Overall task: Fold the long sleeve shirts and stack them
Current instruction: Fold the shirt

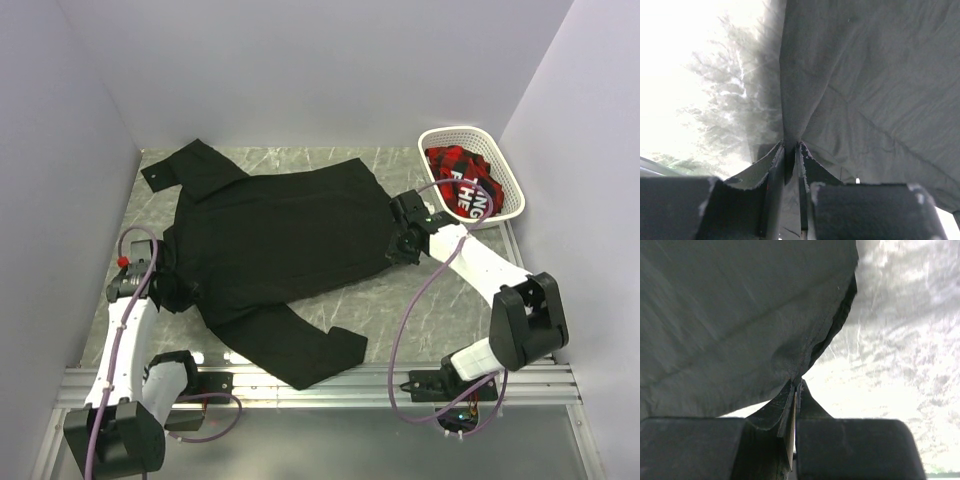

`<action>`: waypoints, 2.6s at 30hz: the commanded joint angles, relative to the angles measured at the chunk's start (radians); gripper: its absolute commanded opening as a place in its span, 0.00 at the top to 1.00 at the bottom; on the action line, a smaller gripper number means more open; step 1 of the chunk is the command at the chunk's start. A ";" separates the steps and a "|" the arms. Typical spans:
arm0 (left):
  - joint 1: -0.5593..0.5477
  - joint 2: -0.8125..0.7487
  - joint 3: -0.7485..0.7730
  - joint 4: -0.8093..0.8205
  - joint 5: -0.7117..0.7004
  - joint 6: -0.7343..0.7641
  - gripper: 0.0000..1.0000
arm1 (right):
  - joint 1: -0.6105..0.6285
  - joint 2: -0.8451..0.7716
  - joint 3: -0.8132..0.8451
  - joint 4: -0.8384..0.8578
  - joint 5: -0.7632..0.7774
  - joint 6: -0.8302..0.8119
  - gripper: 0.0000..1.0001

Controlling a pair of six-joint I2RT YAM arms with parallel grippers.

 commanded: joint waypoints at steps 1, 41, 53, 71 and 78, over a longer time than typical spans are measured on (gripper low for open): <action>-0.001 0.030 0.056 0.037 -0.051 0.002 0.80 | -0.021 0.043 0.068 0.020 -0.009 -0.020 1.00; 0.119 0.349 0.068 0.392 -0.010 -0.064 0.08 | -0.026 0.230 0.340 0.204 -0.096 -0.266 0.28; 0.116 0.262 0.110 0.420 -0.122 0.057 0.01 | 0.509 0.147 0.132 0.092 -0.252 -0.628 0.27; -0.036 0.216 0.113 0.424 -0.344 0.166 0.01 | 0.778 0.368 0.212 0.069 -0.225 -0.761 0.35; -0.035 0.228 0.110 0.430 -0.344 0.160 0.01 | 0.786 0.412 0.237 0.055 -0.227 -0.763 0.75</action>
